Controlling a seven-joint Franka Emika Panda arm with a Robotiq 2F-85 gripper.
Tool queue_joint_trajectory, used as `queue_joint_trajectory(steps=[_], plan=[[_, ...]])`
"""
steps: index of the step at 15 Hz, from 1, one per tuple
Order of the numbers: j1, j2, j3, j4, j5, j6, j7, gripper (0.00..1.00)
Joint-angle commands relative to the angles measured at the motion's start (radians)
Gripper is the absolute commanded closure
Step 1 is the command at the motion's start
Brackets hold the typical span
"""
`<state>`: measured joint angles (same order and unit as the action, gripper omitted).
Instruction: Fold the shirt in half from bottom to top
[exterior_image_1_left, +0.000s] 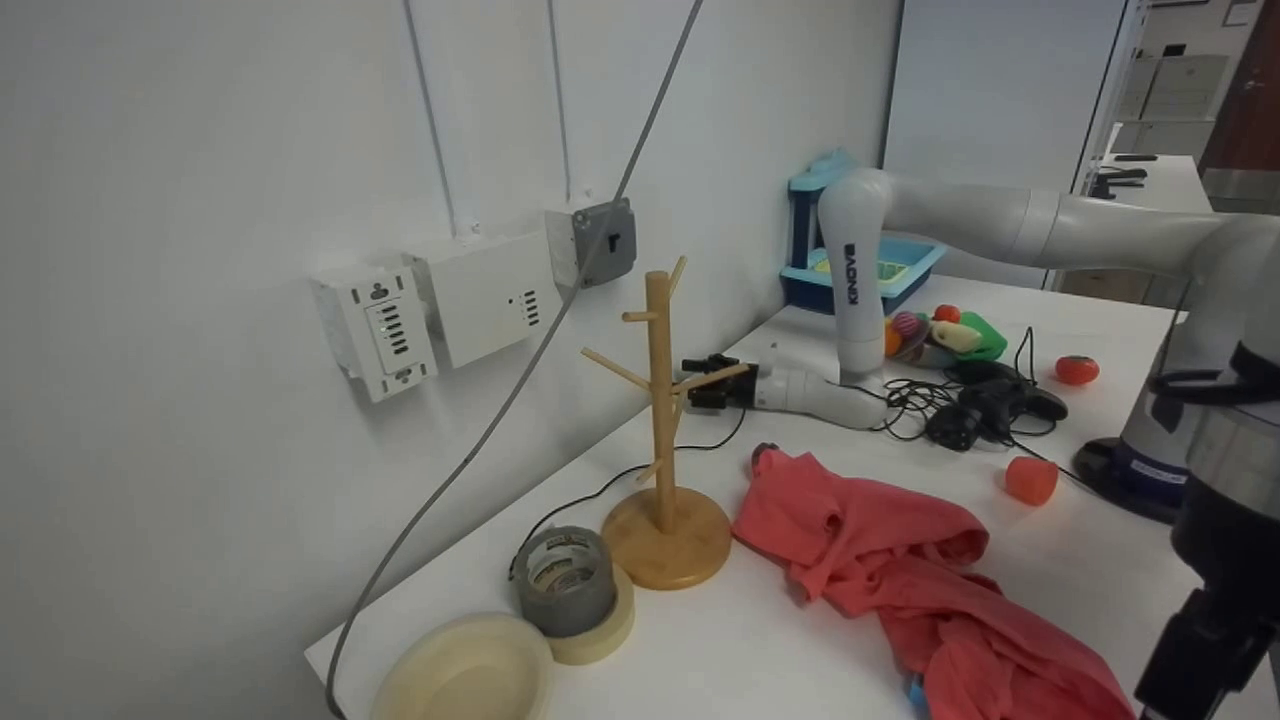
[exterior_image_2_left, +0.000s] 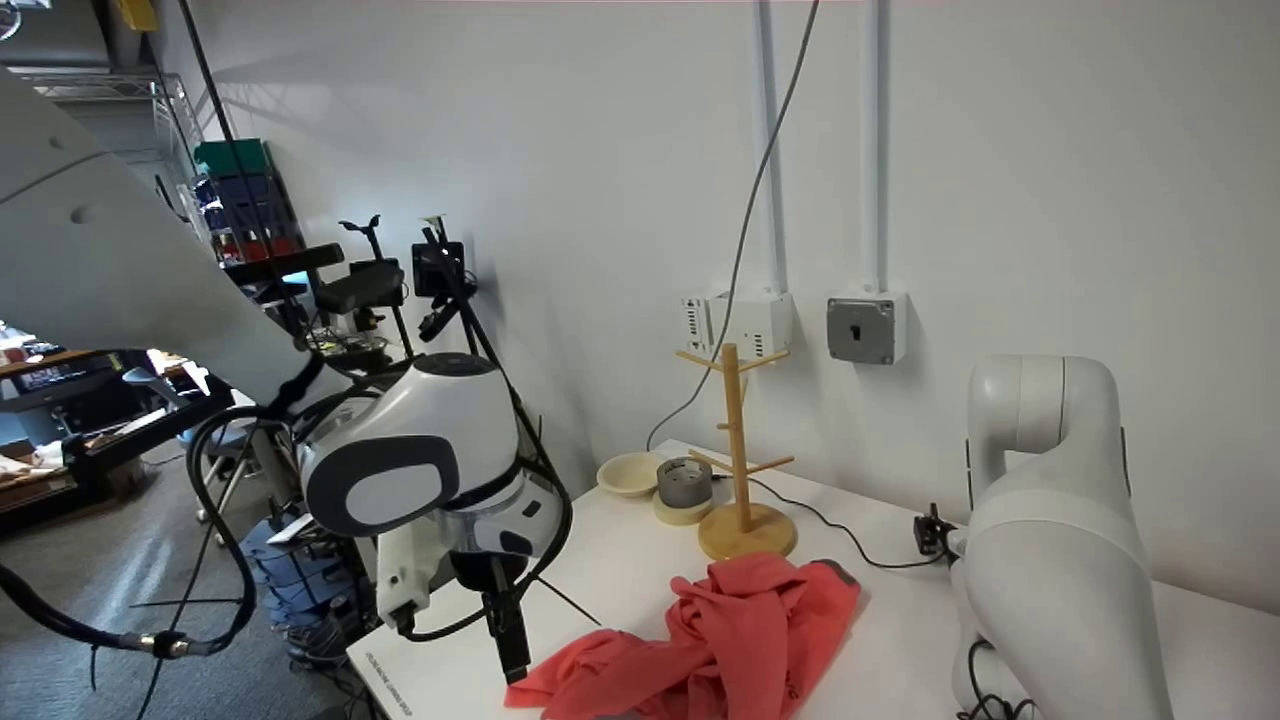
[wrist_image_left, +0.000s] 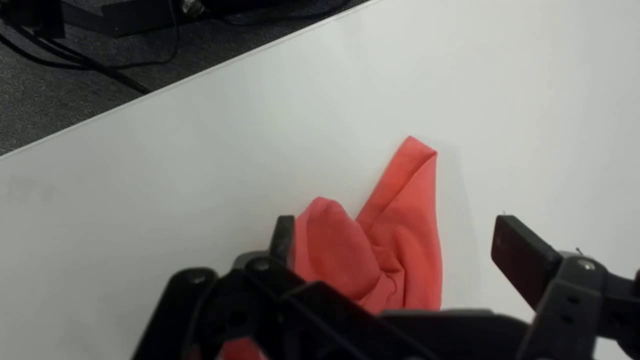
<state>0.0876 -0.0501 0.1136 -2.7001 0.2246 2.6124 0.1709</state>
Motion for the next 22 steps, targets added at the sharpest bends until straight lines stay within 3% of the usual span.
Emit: queue_joint_trajectory(steps=[1, 14, 22], plan=[[0.024, 0.012, 0.009, -0.021, 0.016, 0.077, -0.015, 0.00], [0.067, 0.256, -0.001, 0.019, -0.156, 0.318, 0.065, 0.00], [0.159, 0.404, -0.128, 0.113, -0.290, 0.370, 0.075, 0.00]])
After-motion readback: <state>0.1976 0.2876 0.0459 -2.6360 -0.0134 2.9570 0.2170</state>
